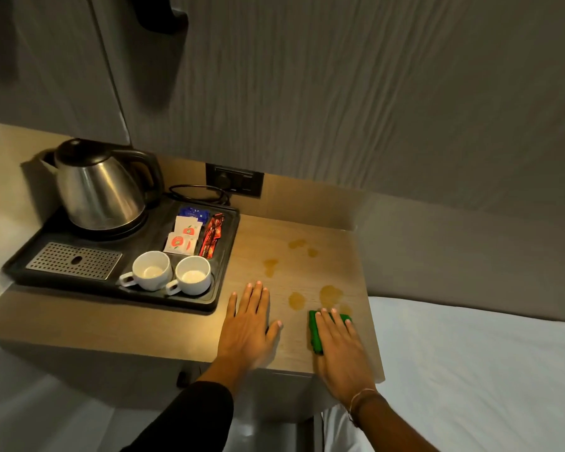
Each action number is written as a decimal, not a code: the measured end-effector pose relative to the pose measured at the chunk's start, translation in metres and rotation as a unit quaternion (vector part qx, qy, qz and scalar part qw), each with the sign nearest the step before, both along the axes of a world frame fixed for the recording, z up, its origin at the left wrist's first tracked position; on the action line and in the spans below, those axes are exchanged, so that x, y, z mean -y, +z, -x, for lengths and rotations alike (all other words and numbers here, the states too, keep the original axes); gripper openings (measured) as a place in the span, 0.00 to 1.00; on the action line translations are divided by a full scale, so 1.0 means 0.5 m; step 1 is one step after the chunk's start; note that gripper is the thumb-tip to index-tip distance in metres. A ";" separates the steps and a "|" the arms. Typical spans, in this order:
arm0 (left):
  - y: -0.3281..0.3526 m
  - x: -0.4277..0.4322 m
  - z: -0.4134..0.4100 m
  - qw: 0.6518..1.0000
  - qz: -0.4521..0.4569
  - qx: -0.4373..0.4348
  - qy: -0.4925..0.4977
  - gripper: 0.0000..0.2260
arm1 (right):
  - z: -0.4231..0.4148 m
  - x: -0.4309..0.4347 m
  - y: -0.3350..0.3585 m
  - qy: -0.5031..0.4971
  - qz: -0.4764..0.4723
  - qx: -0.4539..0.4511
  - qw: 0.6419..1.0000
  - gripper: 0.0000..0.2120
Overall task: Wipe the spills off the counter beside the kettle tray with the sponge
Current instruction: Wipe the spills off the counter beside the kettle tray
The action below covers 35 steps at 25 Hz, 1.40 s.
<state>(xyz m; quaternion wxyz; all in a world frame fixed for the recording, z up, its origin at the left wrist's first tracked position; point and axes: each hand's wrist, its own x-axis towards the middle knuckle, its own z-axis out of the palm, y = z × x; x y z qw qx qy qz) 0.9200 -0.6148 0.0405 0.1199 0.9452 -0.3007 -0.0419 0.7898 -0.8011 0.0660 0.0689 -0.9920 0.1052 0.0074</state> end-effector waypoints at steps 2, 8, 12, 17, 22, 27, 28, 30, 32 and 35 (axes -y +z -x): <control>-0.011 -0.001 -0.004 1.000 0.003 -0.002 -0.003 0.36 | 0.003 0.000 -0.011 0.002 -0.007 -0.007 1.000 0.35; -0.013 -0.005 -0.002 1.000 0.014 0.004 -0.005 0.36 | 0.072 0.036 -0.018 0.099 -0.053 -0.012 0.994 0.39; -0.031 -0.006 -0.006 0.999 0.042 0.010 0.003 0.35 | 0.065 0.139 -0.016 0.047 -0.071 0.030 0.996 0.36; -0.040 -0.003 -0.003 0.998 0.064 0.020 0.010 0.34 | -0.070 0.105 -0.012 0.024 -0.081 0.041 0.996 0.34; -0.045 -0.003 -0.008 0.998 0.063 0.019 0.015 0.34 | -0.004 0.227 -0.033 0.106 -0.099 0.036 0.989 0.40; -0.038 -0.003 -0.006 0.998 0.058 0.028 0.015 0.34 | -0.185 0.145 -0.004 0.038 -0.120 0.048 0.991 0.33; -0.038 -0.004 -0.006 0.998 0.063 0.026 0.015 0.34 | -0.167 0.144 -0.016 0.091 -0.123 0.038 0.988 0.34; -0.040 -0.003 -0.004 0.997 0.070 0.028 0.015 0.34 | -0.096 0.197 -0.032 0.167 -0.124 0.023 0.978 0.36; -0.043 -0.001 -0.003 0.997 0.074 0.030 0.020 0.33 | -0.094 0.265 -0.025 0.154 -0.120 0.037 0.980 0.36; -0.040 0.000 -0.006 0.997 0.068 0.024 0.016 0.34 | -0.275 0.255 0.021 0.025 -0.121 0.045 0.991 0.32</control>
